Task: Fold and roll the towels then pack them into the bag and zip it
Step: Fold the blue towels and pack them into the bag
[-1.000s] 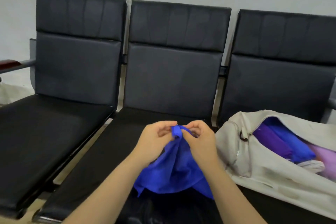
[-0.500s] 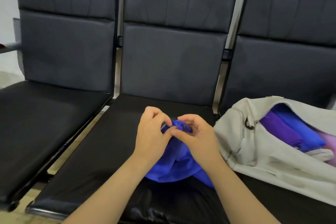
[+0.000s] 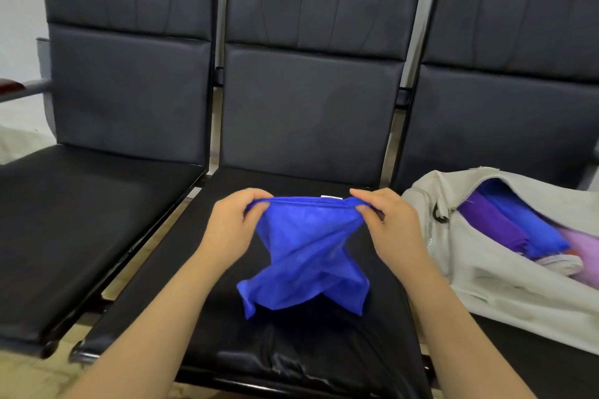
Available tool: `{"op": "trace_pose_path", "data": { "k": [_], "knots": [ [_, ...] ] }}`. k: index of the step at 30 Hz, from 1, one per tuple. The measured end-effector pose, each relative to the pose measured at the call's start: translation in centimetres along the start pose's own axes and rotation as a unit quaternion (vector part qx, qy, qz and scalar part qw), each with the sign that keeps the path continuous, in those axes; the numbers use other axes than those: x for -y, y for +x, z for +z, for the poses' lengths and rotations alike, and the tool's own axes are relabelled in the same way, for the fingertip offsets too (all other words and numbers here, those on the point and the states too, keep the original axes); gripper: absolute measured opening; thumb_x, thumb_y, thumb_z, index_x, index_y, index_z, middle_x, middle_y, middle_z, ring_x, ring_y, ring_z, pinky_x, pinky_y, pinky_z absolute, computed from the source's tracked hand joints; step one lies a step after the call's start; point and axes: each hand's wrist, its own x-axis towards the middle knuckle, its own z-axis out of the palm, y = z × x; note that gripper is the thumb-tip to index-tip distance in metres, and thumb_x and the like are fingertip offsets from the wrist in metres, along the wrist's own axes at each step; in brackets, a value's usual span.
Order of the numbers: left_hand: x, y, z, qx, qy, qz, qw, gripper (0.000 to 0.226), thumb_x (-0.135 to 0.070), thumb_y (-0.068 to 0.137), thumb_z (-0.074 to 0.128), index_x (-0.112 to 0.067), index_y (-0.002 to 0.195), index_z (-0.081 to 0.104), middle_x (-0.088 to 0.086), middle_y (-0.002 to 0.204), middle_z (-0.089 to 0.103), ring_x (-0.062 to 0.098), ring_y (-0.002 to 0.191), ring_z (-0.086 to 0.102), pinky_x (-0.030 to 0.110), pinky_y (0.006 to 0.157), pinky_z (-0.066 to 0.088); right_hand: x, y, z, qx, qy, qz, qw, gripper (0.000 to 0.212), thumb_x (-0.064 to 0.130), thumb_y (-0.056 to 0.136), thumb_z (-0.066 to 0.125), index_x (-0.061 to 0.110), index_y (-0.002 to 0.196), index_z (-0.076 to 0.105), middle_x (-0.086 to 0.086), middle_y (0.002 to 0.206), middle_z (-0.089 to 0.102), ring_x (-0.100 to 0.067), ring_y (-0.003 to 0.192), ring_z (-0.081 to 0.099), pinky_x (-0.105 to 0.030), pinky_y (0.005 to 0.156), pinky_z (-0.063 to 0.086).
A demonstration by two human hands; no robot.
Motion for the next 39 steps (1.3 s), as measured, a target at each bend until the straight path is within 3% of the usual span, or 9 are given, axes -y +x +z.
{"op": "trace_pose_path", "data": {
  "k": [3,6,10,15,21,27,29,35,39],
  "knots": [
    [-0.7,1.0,-1.3,-0.050,-0.064,-0.039,0.996,0.020,-0.009,0.088,0.063,-0.029,0.087,0.066,-0.016,0.085,0.066,-0.002,0.079,0.061,0.010,0.071,0.045,1.5,1.2,-1.1,0.024,0.124,0.049,0.991,0.024,0.006,0.091,0.062,0.027,0.095,0.072,0.015,0.088,0.068,-0.005,0.088,0.063,-0.018,0.078,0.049],
    [-3.0,3.9,-4.0,-0.088,-0.082,-0.029,0.992,0.020,-0.010,0.080,0.073,-0.028,0.078,0.067,-0.010,0.068,0.063,0.000,0.057,0.051,0.014,0.060,0.043,3.4,4.3,-3.6,0.019,0.177,0.052,0.983,0.027,0.005,0.090,0.063,0.030,0.080,0.067,0.026,0.064,0.063,0.006,0.060,0.057,-0.008,0.057,0.041],
    [-7.2,7.6,-7.7,-0.096,-0.085,0.004,0.992,0.014,-0.006,0.081,0.070,-0.020,0.084,0.069,-0.008,0.073,0.065,-0.004,0.057,0.055,0.009,0.057,0.043,5.6,7.6,-5.9,-0.018,0.162,0.030,0.986,0.018,0.011,0.090,0.065,0.026,0.080,0.066,0.014,0.073,0.064,-0.001,0.065,0.058,-0.012,0.063,0.045],
    [-8.5,8.1,-10.7,-0.007,-0.125,-0.044,0.991,0.013,-0.011,0.080,0.073,-0.024,0.080,0.070,-0.009,0.063,0.067,0.004,0.055,0.056,0.020,0.051,0.041,5.9,7.7,-8.9,0.073,0.256,0.050,0.963,0.026,0.008,0.085,0.070,0.026,0.066,0.071,-0.002,0.063,0.061,-0.015,0.060,0.053,-0.027,0.058,0.043],
    [-8.7,8.0,-12.0,0.128,-0.240,-0.116,0.955,0.008,-0.005,0.083,0.066,-0.012,0.080,0.067,0.002,0.060,0.055,0.005,0.044,0.045,0.015,0.041,0.038,6.1,7.9,-10.9,0.242,0.358,0.108,0.895,0.013,0.015,0.064,0.080,0.017,0.063,0.067,-0.003,0.057,0.054,-0.010,0.050,0.047,-0.017,0.043,0.038],
    [-7.5,11.2,-8.6,0.088,-0.227,-0.204,0.948,0.006,-0.005,0.089,0.063,-0.010,0.092,0.064,0.004,0.072,0.065,0.007,0.054,0.064,0.019,0.050,0.053,4.5,11.8,-7.5,0.155,0.224,0.226,0.935,0.010,0.014,0.088,0.068,0.015,0.079,0.063,0.002,0.060,0.049,-0.006,0.039,0.040,-0.016,0.040,0.031],
    [-7.4,12.5,-7.3,0.047,-0.250,-0.208,0.944,0.007,-0.003,0.089,0.061,-0.010,0.092,0.062,0.006,0.077,0.065,0.008,0.058,0.065,0.020,0.054,0.056,4.3,13.0,-6.0,0.097,0.207,0.240,0.943,0.010,0.017,0.090,0.066,0.016,0.081,0.061,0.000,0.064,0.052,-0.007,0.041,0.051,-0.017,0.042,0.041],
    [-7.9,13.9,-7.2,-0.007,-0.286,-0.116,0.951,0.011,0.004,0.088,0.060,-0.006,0.093,0.061,0.009,0.084,0.064,0.015,0.075,0.067,0.024,0.066,0.059,5.1,13.3,-4.9,-0.064,0.252,0.166,0.951,0.010,0.013,0.093,0.062,0.019,0.085,0.061,-0.002,0.085,0.069,-0.011,0.077,0.070,-0.023,0.066,0.054],
    [-5.9,11.4,-7.0,0.049,-0.187,-0.074,0.978,0.012,0.003,0.085,0.063,-0.009,0.087,0.064,0.007,0.077,0.066,0.011,0.066,0.065,0.021,0.059,0.056,3.1,9.6,-4.4,-0.035,0.181,0.107,0.977,0.013,0.007,0.086,0.068,0.017,0.080,0.063,-0.002,0.073,0.065,-0.002,0.063,0.061,-0.017,0.060,0.049]
  ]
}}
